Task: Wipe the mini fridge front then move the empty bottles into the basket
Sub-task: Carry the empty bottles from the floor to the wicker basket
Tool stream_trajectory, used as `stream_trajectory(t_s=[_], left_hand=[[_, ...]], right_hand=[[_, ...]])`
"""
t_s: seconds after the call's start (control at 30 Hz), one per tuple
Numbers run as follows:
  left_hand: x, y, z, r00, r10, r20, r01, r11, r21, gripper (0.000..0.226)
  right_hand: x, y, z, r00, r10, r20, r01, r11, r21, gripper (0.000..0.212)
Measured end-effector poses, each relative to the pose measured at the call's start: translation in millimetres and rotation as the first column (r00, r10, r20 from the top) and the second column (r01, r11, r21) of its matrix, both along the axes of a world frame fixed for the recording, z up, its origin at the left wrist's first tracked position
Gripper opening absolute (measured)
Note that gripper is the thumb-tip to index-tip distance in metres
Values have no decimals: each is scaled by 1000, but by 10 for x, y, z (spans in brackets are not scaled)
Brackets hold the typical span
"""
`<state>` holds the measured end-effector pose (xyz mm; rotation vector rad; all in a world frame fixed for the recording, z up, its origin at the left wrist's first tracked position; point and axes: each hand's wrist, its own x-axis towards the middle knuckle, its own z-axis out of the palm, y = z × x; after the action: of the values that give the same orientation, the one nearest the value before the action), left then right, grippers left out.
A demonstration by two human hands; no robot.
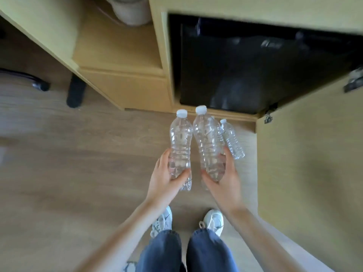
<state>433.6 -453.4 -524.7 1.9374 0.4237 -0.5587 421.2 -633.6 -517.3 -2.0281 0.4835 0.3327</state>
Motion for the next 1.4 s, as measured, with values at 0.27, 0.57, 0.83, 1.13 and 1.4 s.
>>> stream_trajectory(t_s=[0.27,0.57,0.83,1.13,1.4], left_hand=[[-333,156,2942,995,92,33,-91,995,-32,82],[-621,235,5138,961,178,212,-131,967,-219,80],[-692,417,5512,924,106,368,-14,970,-243,72],[-394,-477,5824,859,-277,430,443,824,-353,68],[-912,-1891,5868,635,-623,457,773,525,-357,77]], right_hand=[[-370,126,2839,999,-40,8,40,999,-9,79],[-524,240,4997,967,-40,252,32,999,37,67],[-777,387,5448,896,-193,400,146,979,143,65],[-1504,-306,5681,664,-584,467,595,791,142,65],[-2713,-1057,5708,316,-820,477,909,406,97,72]])
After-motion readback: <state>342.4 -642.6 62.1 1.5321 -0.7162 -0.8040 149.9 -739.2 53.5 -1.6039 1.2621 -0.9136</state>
